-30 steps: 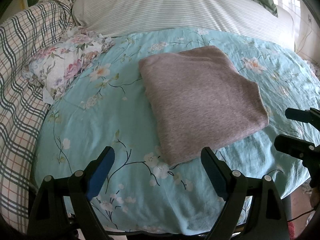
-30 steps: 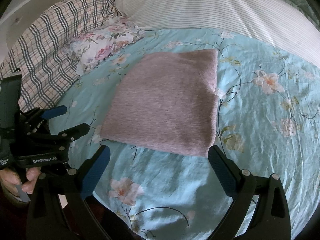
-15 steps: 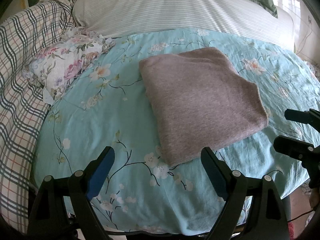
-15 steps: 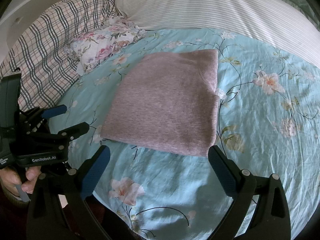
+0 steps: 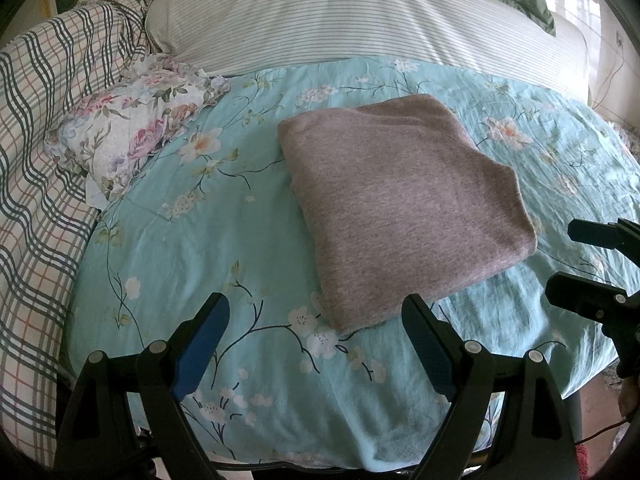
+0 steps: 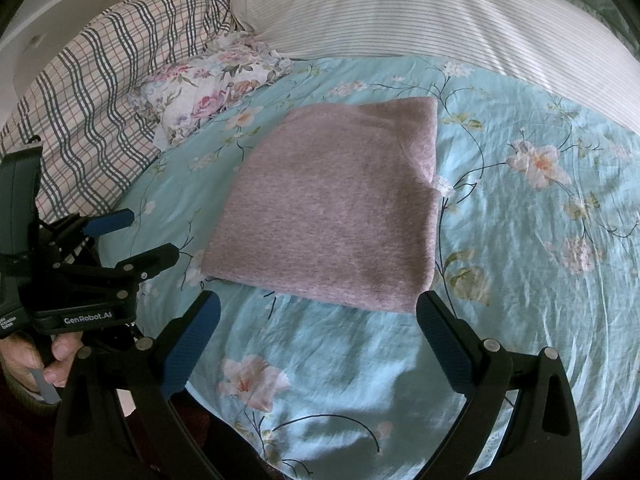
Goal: Fold small clothes
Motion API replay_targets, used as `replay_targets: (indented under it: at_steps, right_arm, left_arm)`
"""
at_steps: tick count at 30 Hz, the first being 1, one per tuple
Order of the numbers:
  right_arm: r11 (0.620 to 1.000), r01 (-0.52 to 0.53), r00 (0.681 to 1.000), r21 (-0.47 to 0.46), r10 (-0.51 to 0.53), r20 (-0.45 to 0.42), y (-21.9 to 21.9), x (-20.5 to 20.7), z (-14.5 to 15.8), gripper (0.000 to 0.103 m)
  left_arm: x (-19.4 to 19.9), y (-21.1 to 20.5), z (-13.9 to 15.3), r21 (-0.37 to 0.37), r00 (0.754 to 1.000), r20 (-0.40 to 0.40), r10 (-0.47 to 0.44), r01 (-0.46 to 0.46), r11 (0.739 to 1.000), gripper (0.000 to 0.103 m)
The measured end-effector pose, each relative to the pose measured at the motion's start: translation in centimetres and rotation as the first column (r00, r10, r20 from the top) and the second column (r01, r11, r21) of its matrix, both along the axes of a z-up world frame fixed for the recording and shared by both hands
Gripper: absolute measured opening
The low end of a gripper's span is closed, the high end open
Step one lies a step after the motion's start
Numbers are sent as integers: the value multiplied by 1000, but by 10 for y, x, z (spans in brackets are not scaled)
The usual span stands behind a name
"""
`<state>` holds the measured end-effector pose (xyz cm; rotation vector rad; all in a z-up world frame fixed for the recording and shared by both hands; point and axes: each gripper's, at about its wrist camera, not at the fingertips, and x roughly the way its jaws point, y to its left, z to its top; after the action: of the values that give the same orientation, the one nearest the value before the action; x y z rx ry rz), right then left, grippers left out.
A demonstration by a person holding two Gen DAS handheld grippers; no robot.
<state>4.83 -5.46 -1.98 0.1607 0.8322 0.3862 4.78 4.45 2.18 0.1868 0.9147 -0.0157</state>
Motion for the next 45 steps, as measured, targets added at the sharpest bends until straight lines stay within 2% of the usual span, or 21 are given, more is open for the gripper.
replay_targets:
  at_steps: [21, 25, 32, 45]
  right_arm:
    - [1000, 1, 1000, 0, -1, -5, 4, 2, 0, 98]
    - [1000, -4, 1000, -2, 4, -3, 3, 4, -1, 99]
    - [1000, 8, 1000, -8, -8, 10, -8, 27, 4, 99]
    - [1000, 5, 1000, 3, -5, -12, -13, 52, -3, 99]
  left_arm:
    - [9, -5, 1, 1, 1000, -3, -6, 6, 1000, 88]
    - [13, -6, 1, -16, 1000, -9, -17, 17, 1000, 89]
    - [25, -6, 12, 9, 999, 51, -11, 10, 1000, 89]
    - [43, -3, 7, 7, 999, 39, 25, -25, 1000, 89]
